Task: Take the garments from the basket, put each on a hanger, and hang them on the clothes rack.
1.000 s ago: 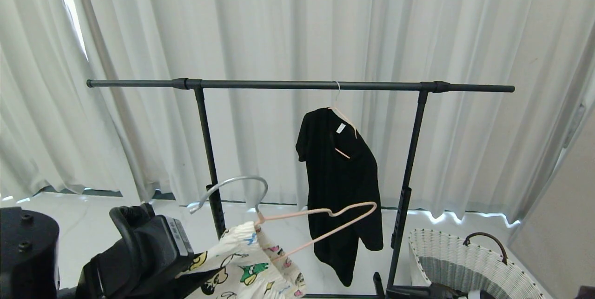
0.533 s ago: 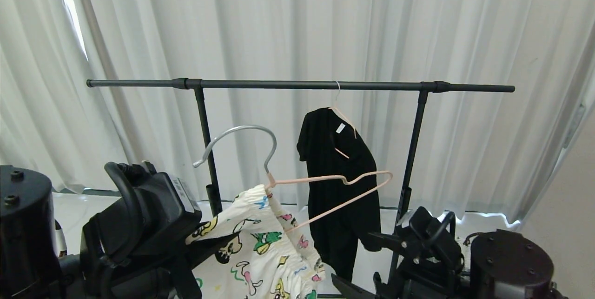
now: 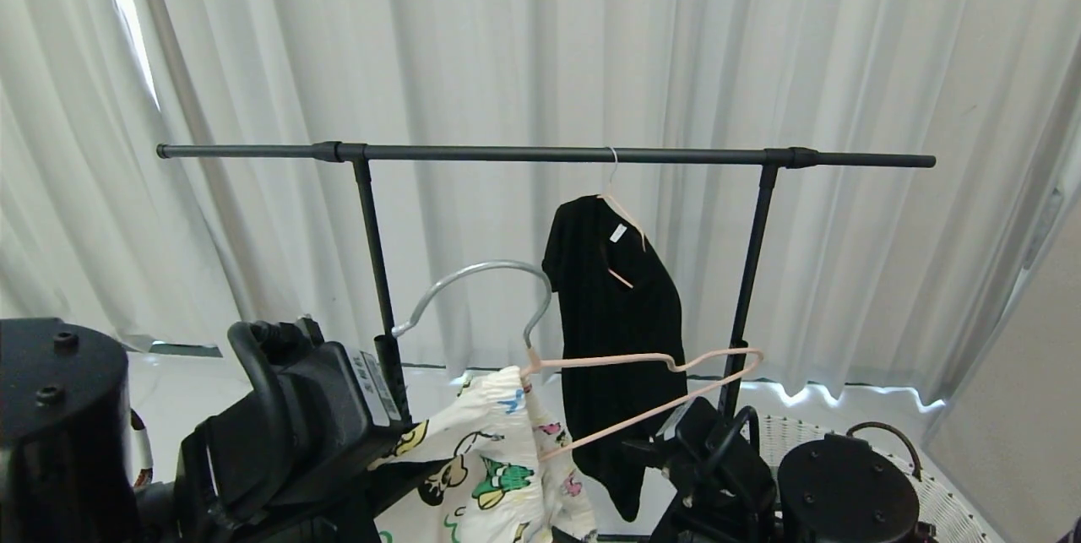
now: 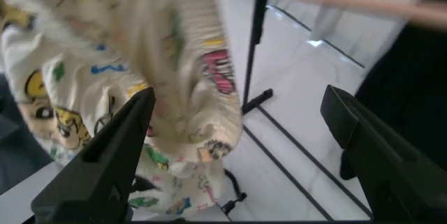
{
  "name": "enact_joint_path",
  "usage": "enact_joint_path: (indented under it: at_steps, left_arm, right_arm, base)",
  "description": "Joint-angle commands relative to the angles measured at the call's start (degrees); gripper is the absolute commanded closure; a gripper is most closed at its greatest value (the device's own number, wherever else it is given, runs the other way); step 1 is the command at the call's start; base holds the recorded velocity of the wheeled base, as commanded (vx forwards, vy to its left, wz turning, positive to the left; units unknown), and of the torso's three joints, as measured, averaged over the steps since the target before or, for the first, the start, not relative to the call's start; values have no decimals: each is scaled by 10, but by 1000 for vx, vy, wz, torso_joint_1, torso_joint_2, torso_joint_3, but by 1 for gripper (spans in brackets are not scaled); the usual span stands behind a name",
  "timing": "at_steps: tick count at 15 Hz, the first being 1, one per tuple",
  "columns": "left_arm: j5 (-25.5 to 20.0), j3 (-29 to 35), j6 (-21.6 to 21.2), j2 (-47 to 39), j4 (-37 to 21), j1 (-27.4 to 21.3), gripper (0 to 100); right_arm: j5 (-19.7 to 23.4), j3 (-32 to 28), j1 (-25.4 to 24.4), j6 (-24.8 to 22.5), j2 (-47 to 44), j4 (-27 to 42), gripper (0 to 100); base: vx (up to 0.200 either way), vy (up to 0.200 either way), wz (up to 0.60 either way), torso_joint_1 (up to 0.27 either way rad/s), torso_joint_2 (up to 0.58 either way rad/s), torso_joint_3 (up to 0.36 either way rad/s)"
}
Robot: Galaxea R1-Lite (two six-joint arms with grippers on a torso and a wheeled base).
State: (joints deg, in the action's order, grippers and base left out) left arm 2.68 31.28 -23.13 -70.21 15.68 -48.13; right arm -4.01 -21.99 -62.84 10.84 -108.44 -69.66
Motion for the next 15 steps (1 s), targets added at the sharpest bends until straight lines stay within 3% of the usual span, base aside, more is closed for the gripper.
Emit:
enact_joint_path:
  at_steps: [1, 9, 15]
  left_arm:
    - [1, 1, 0, -9, 8, -1, 100]
    - [1, 18, -5, -5, 12, -3, 100]
    - [2, -25, -3, 1, 12, 0, 100]
  right_arm:
    - [0, 2, -23, 1, -5, 0, 0]
    - [-45, 43, -20, 2, -31, 0, 0]
    - [-102, 63, 97, -17, -28, 3, 0]
  base:
    - [0, 0, 0, 0, 0, 0]
    - [0, 0, 0, 0, 0, 0]
    - [0, 0, 0, 0, 0, 0]
